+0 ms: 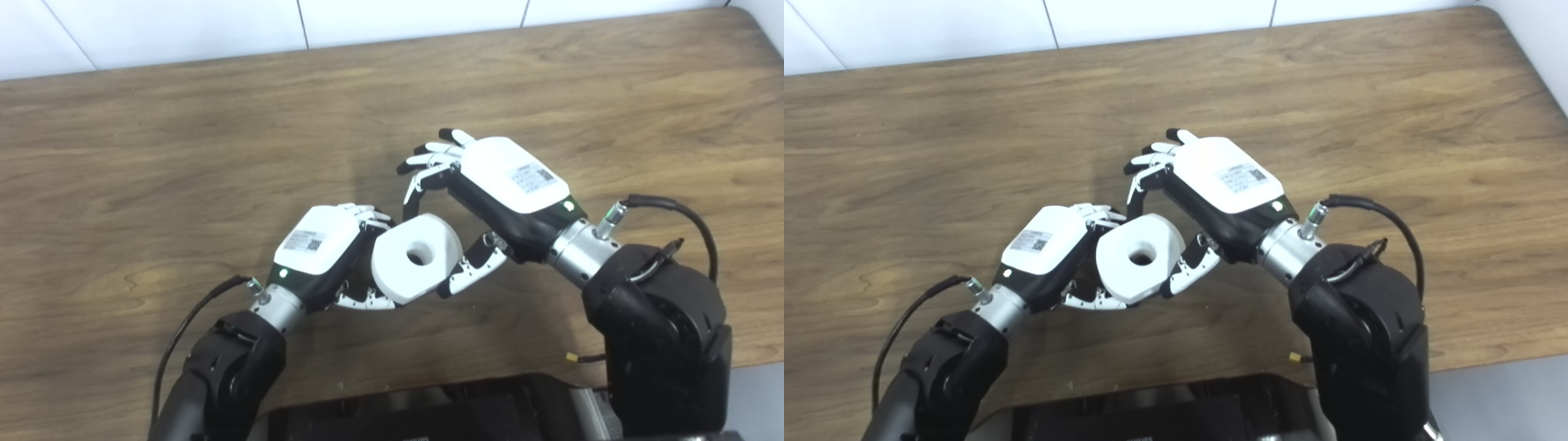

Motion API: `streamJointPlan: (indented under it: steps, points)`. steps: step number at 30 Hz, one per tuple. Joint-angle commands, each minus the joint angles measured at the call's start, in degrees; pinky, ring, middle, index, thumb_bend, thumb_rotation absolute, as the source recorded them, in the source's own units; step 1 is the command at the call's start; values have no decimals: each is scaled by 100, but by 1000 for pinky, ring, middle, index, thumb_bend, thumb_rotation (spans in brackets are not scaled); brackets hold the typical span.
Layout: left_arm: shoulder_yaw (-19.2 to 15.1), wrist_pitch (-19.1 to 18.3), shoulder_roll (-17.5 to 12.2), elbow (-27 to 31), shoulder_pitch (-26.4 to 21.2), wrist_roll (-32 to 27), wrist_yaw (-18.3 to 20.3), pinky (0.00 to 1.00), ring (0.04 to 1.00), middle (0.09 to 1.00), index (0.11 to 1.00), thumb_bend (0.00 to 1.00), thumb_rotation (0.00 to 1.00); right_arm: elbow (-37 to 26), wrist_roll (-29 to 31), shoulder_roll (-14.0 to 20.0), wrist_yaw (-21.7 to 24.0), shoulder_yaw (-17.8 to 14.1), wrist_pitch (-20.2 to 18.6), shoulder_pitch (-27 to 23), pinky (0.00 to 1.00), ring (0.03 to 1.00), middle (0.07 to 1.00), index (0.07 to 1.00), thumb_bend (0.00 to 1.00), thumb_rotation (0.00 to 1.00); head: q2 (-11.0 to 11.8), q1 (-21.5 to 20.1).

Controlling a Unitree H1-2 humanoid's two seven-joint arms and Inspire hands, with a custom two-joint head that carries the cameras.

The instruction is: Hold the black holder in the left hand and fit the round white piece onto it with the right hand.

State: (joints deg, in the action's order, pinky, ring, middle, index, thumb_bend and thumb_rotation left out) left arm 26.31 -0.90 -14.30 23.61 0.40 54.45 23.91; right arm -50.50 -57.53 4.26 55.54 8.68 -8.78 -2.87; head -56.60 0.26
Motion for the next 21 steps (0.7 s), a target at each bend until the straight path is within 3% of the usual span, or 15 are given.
streamJointPlan:
  steps: [1,21]
  points:
    - [84,31,34,-26,-3,47,104,850,835,771,485,522,50,-92,43,-1,-163,0,55,-79,983,902,835,482,524,132,-9,24]
    - [95,8,27,33,29,44,189,861,835,769,485,522,49,-47,61,59,-298,-5,57,-58,988,905,838,482,524,132,8,-1]
